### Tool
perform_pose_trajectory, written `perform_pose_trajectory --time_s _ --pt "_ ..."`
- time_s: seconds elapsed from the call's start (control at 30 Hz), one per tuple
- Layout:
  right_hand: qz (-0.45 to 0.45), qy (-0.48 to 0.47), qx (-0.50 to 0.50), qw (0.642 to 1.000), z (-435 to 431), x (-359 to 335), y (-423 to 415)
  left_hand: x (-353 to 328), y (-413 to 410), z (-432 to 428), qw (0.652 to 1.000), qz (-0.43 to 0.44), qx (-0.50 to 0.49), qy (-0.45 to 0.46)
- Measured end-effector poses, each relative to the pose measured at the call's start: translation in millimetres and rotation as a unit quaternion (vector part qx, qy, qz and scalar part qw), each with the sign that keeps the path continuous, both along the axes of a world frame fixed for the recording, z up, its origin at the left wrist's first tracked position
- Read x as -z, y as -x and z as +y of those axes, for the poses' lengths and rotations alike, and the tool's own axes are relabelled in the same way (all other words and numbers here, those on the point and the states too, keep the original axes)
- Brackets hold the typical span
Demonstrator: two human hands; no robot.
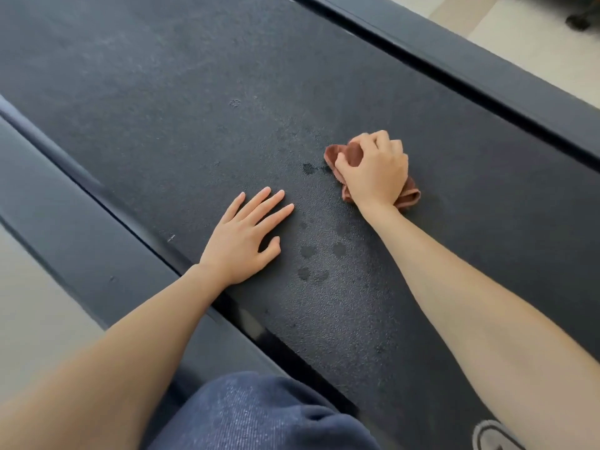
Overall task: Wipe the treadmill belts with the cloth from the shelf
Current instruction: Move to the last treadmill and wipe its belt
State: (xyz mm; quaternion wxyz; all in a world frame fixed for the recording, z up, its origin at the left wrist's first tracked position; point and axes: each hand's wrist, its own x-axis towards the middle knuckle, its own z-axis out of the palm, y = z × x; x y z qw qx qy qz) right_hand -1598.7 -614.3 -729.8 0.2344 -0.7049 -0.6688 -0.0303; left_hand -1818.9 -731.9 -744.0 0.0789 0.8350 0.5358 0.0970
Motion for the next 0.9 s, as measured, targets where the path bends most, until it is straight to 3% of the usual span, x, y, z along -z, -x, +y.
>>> perform_pose_trajectory --time_s 0.1,0.43,0.53,0.67,0.9 --pt "0.007 -0.026 -0.035 0.999 -39.9 -1.2 2.8 -1.8 -0.4 0.5 1.000 0.017 -0.012 0.008" --pt "0.052 -0.047 -0.253 0.965 -298.3 1.9 -28.5 2.4 1.4 -9.0 0.998 0.054 -0.026 0.010" --pt "0.048 -0.040 -0.256 0.965 -295.1 -0.5 -33.6 2.1 13.9 -15.9 0.997 0.059 -0.047 0.005" --pt "0.034 -0.056 -0.251 0.966 -252.5 -2.0 -7.4 1.5 42.0 -7.8 0.986 0.049 -0.157 0.025" --pt "0.020 -0.068 -0.252 0.965 -217.3 0.7 10.2 1.6 42.0 -5.7 0.983 0.053 -0.170 0.042"
